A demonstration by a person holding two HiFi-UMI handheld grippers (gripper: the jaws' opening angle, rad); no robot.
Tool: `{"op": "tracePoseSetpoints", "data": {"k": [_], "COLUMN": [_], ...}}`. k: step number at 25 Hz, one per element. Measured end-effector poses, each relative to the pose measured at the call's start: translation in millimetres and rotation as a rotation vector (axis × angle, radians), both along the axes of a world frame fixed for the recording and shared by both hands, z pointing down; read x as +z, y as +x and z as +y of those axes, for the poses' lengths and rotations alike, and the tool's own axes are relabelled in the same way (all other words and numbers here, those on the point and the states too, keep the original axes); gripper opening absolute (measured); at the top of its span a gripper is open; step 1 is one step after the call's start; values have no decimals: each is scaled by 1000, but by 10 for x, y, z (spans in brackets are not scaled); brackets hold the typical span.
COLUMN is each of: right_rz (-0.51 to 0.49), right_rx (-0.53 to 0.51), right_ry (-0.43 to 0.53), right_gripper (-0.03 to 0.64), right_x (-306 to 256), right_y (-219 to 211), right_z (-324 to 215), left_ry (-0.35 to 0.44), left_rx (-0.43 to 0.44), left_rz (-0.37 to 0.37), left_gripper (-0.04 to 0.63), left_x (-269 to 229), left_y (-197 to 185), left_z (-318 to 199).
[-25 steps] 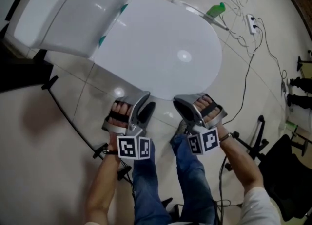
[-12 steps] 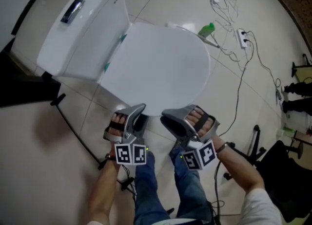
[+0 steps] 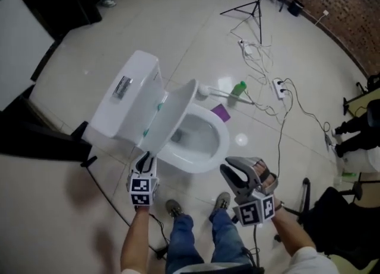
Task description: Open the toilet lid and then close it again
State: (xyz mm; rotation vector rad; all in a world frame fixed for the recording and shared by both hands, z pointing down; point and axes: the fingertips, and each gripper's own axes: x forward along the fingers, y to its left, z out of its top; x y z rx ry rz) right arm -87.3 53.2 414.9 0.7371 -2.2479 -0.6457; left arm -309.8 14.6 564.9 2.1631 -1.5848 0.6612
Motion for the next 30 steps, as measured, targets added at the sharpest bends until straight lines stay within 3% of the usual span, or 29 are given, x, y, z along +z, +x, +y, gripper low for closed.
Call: {"op": "tracePoseSetpoints", "data": {"k": [8, 14, 17, 22, 24, 27, 30], "right_rz": [-20, -58, -70, -108, -145, -223, -307], "right_rx": [106, 125, 129, 142, 154, 174, 199], "right_ry": [-110, -109, -100, -135, -157, -196, -234], "right_gripper": [115, 115, 115, 116, 117, 117, 117], "right_x": [-206, -264, -321, -368, -399, -481, -650], "right_y": [177, 126, 153, 153, 137, 94, 70], "right_z": [479, 596, 593, 606, 582, 519, 463], "left_ry": [-91, -148, -162, -131, -60, 117, 280], "left_rx": [-386, -560, -547, -433, -425, -405, -277], "left_rz": [255, 388, 397, 423, 417, 397, 308], "left_gripper": [74, 77, 77, 103, 114, 114, 114], "left_x": [-160, -128, -123, -227, -385, -880, -1675], "left_y": [-906, -1278, -1268, -1241, -1319, -1476, -1368], "left_z": [-327, -463, -482, -406, -306, -96, 150]}}
